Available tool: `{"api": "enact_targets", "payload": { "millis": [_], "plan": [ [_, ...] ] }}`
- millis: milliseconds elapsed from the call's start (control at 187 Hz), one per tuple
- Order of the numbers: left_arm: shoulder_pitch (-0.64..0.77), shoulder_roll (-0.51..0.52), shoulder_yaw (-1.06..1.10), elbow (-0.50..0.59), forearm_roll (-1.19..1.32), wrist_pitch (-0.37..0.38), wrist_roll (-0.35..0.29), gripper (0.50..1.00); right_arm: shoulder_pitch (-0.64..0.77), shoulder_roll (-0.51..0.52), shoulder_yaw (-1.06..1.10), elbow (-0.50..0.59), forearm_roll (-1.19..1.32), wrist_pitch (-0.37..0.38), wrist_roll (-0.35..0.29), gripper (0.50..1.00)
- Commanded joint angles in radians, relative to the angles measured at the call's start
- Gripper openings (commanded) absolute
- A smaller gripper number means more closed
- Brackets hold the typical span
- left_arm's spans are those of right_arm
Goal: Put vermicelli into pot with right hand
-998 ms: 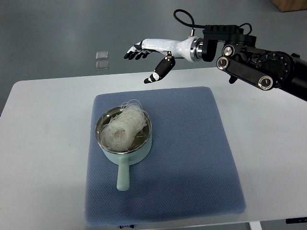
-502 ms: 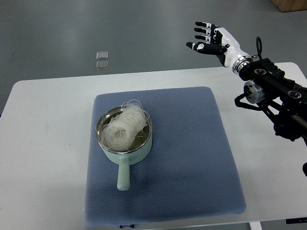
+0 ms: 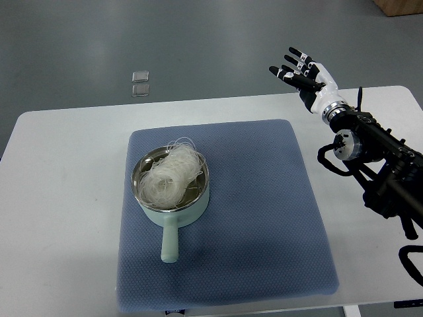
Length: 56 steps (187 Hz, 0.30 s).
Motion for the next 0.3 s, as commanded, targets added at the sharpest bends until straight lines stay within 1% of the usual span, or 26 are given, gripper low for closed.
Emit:
{"api": "enact_targets", "payload": {
  "millis": [0, 294],
  "plan": [
    [0.0, 0.0, 0.0, 0.0, 0.0, 0.0, 0.0, 1.0, -0.006, 0.001, 0.0, -0.001, 0.0, 0.001, 0.0, 0.924],
    [0.0, 0.0, 0.0, 0.0, 0.0, 0.0, 0.0, 1.0, -0.009, 0.002, -0.003, -0.001, 0.0, 0.004, 0.0, 0.924]
  ]
}}
